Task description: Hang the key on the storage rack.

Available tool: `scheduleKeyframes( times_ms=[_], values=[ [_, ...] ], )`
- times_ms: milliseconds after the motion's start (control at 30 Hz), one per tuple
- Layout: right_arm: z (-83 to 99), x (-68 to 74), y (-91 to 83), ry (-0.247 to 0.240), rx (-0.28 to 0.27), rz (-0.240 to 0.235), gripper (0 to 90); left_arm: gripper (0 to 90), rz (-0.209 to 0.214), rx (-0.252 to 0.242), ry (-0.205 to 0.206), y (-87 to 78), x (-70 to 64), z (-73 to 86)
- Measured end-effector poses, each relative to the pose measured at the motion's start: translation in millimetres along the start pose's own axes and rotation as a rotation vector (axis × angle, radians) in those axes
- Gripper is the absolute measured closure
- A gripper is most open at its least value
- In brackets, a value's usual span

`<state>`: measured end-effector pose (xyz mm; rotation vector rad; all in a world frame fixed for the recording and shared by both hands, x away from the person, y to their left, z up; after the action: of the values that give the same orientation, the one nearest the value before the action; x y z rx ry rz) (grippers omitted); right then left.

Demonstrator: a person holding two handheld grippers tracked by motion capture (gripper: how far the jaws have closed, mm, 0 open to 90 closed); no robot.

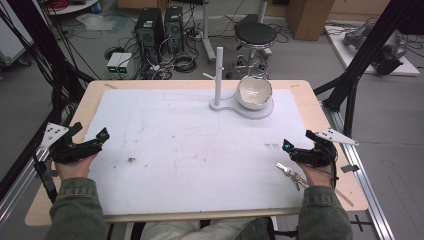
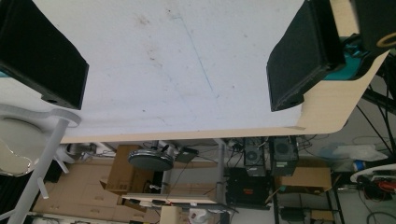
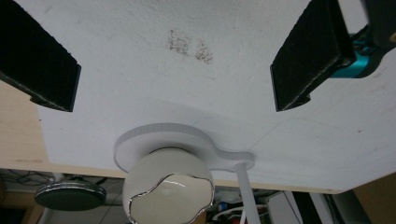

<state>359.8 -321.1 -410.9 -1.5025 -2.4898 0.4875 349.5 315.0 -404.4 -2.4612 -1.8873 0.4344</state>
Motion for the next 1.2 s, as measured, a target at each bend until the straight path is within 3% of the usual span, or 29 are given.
scheduleKeyframes(
  times_ms=[267, 933, 1200],
  values=[
    [2.8, 4.9, 4.8, -0.025, 0.052, -0.042, 0.6, 6.0, -0.001, 0.006, -0.001, 1.0, 0.5, 1.1],
    [10.4, 10.9, 13.5, -0.070, 0.161, -0.076, 0.6, 6.0, 0.005, 0.020, -0.002, 3.2, 0.0, 3.1],
    [16.3, 15.6, 18.3, -0.101, 0.229, -0.109, 0.6, 6.0, 0.007, 0.022, 0.000, 3.4, 0.2, 3.4]
  ],
)
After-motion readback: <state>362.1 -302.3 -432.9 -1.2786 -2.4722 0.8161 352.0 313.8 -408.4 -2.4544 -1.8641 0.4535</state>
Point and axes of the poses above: each handheld gripper's, and its own axes: y roughly forward along the jaws, z roughly out of its underside, x roughly to its left, the point moved 5 cm from there along y, roughly forward along the jaws, and after that the axes turned 6 degrees about -y, right-handed, at the moved point
